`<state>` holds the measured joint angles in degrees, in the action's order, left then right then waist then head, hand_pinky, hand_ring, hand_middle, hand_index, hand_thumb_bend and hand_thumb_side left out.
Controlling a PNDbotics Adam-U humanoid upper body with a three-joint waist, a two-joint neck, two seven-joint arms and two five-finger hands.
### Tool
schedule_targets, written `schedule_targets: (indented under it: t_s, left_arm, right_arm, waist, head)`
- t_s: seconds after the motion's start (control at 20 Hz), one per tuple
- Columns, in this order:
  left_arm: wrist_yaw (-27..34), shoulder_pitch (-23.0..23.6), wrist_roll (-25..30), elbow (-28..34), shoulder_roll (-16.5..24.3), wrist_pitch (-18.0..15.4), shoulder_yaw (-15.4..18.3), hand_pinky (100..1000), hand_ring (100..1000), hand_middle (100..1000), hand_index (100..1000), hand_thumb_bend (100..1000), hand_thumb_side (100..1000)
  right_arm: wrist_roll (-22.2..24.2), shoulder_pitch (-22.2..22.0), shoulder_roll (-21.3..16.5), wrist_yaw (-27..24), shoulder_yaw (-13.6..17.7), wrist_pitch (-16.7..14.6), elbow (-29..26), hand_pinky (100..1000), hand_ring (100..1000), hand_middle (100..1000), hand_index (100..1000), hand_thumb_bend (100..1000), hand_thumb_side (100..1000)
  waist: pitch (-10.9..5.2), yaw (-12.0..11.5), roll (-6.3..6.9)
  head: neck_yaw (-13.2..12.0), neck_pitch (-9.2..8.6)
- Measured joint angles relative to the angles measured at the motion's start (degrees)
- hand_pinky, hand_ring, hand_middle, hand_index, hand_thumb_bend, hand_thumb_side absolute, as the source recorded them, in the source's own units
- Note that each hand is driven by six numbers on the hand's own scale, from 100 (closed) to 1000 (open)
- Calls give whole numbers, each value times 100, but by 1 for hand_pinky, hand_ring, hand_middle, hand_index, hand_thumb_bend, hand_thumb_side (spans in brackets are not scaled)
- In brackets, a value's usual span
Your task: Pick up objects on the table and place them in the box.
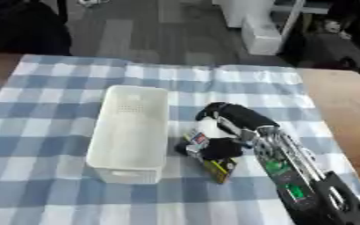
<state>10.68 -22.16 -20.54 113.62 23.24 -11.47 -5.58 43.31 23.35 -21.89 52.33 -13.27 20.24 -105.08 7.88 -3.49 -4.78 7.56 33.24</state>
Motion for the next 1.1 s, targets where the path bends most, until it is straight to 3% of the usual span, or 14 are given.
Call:
schedule_targets:
  t_s: [0.3, 1.1]
  left_arm:
    - [0, 0, 0, 0, 1, 0, 0, 673, 716, 796, 857, 609, 949]
    - [0, 3, 9, 0, 2, 9, 0, 672, 716, 796, 856, 609, 950]
  right_arm:
    - [-91, -1, 22, 13, 129, 92, 103, 776, 875, 876, 878, 638, 782]
    - [-68, -6, 23, 9, 114, 65, 193, 779, 876, 877, 879, 637, 775]
  waist:
    - [-4, 11, 0]
    - [-4, 2, 0]
  head:
    - [0, 0]
    - [0, 0]
